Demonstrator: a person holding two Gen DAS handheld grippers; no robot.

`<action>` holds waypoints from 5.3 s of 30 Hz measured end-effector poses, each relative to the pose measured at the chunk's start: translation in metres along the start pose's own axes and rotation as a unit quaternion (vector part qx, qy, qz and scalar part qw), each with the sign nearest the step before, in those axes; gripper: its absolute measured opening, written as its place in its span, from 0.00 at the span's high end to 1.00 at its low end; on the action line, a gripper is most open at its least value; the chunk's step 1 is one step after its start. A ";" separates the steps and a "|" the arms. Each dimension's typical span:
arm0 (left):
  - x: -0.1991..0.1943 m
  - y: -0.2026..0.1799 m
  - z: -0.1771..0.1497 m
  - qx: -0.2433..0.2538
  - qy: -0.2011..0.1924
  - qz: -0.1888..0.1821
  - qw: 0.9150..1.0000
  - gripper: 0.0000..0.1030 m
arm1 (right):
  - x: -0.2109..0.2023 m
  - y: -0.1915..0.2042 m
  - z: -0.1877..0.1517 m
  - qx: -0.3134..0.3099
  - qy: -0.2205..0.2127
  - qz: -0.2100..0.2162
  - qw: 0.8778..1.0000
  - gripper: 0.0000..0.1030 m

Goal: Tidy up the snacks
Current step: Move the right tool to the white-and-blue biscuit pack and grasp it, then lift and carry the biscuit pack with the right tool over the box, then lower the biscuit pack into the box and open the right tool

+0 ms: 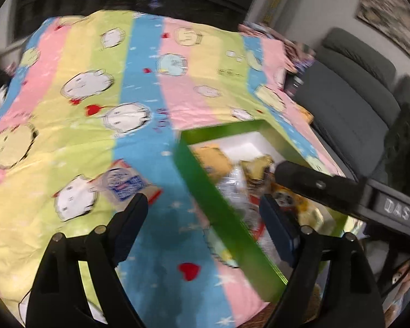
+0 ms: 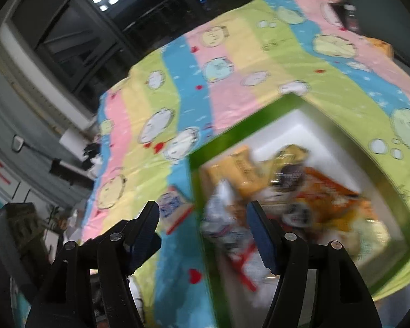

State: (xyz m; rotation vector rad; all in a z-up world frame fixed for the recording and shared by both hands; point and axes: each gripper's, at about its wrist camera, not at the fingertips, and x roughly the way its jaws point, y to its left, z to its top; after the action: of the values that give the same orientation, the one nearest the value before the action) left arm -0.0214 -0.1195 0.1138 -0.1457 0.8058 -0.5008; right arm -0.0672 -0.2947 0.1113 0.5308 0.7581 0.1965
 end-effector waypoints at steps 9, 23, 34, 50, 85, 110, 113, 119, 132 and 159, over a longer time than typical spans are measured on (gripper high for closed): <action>0.001 0.088 -0.005 -0.101 0.015 0.041 0.994 0.20 | 0.062 0.061 -0.012 -0.041 0.067 0.038 0.996 0.35; 0.046 0.130 0.000 -0.137 0.075 -0.004 0.988 0.44 | 0.173 0.089 0.001 -0.070 0.141 -0.041 0.987 0.35; 0.067 0.128 -0.011 -0.154 0.087 -0.026 0.984 0.51 | 0.217 0.071 0.005 -0.082 0.171 -0.080 0.979 0.35; 0.062 0.124 -0.018 -0.122 0.070 0.013 0.990 0.74 | 0.204 0.088 -0.021 -0.111 0.190 -0.046 0.974 0.38; -0.040 -0.050 0.002 0.061 -0.070 -0.041 0.995 0.73 | -0.022 0.072 -0.003 -0.099 -0.059 -0.051 0.992 0.38; 0.066 -0.106 -0.004 0.071 0.049 -0.080 0.993 0.72 | -0.005 -0.050 0.016 0.022 0.003 -0.097 0.995 0.38; 0.075 -0.107 -0.005 0.066 0.062 -0.081 0.993 0.72 | 0.001 -0.057 0.016 0.030 0.013 -0.101 0.994 0.38; 0.087 -0.105 -0.008 0.057 0.078 -0.085 0.992 0.72 | 0.008 -0.064 0.016 0.039 0.027 -0.110 0.993 0.38; 0.097 -0.104 -0.011 0.055 0.097 -0.091 0.990 0.66 | 0.017 -0.072 0.015 0.046 0.042 -0.116 0.991 0.38; 0.019 -0.097 0.005 0.073 0.005 -0.011 0.997 0.01 | -0.063 -0.045 0.014 0.038 -0.085 -0.132 0.987 0.15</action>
State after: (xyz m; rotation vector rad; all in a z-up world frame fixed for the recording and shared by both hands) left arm -0.0424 -0.2137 0.1352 -0.0179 0.7758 -0.5800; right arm -0.1033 -0.3606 0.1347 0.5063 0.6630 -0.1239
